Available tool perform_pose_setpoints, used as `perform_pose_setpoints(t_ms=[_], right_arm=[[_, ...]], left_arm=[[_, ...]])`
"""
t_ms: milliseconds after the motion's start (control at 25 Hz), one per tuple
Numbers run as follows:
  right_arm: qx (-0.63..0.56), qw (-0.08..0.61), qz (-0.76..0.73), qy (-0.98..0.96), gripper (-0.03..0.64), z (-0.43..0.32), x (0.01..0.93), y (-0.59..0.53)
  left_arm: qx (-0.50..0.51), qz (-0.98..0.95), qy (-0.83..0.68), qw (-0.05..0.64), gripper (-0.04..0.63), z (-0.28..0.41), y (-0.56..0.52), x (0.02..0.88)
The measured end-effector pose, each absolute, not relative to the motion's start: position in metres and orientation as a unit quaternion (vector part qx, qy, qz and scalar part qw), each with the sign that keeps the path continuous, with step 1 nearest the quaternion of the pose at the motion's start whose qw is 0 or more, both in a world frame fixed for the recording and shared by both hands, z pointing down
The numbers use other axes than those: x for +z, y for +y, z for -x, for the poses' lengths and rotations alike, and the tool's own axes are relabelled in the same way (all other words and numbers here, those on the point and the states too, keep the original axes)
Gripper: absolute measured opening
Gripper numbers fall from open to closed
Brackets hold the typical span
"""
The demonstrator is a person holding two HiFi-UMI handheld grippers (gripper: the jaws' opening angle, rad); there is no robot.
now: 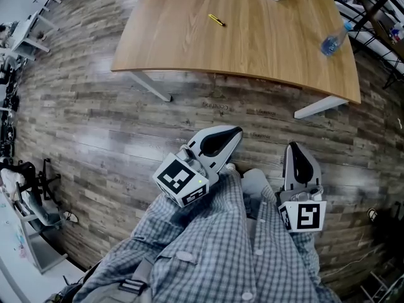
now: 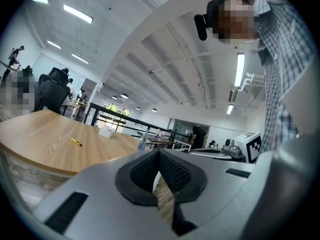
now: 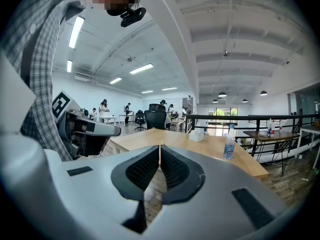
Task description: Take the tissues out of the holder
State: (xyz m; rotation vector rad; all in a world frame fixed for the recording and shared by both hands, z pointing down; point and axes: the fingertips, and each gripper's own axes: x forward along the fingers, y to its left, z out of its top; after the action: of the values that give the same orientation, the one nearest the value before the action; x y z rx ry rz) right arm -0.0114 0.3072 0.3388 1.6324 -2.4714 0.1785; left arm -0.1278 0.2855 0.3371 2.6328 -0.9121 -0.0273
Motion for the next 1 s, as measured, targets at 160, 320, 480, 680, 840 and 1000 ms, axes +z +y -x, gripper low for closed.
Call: perform_pose_setpoints(t_ms=[160, 320, 480, 680, 840, 1000], right_arm=[[0.061, 0.094, -0.552, -0.827, 0.020, 0.013, 0.341, 0.310], [0.072, 0.087, -0.557, -0.823, 0.020, 0.009, 0.342, 0.309], [0.067, 0.088, -0.556, -0.824, 0.020, 0.006, 0.341, 0.303], [0.050, 0.090, -0.547, -0.831, 0.020, 0.003, 0.337, 0.286], [0.052, 0.089, -0.543, -0.833, 0.020, -0.002, 0.339, 0.273], [0.057, 0.091, -0.536, -0.837, 0.020, -0.007, 0.344, 0.257]], left_arm=[[-0.013, -0.931, -0.319, 0.177, 0.008, 0.130, 0.285, 0.338], [-0.014, -0.931, -0.317, 0.181, 0.008, 0.130, 0.285, 0.339], [-0.014, -0.929, -0.321, 0.185, 0.008, 0.129, 0.280, 0.343], [-0.014, -0.926, -0.328, 0.186, 0.008, 0.122, 0.267, 0.345], [-0.009, -0.928, -0.325, 0.182, 0.008, 0.114, 0.257, 0.344], [-0.008, -0.926, -0.331, 0.179, 0.008, 0.109, 0.240, 0.343]])
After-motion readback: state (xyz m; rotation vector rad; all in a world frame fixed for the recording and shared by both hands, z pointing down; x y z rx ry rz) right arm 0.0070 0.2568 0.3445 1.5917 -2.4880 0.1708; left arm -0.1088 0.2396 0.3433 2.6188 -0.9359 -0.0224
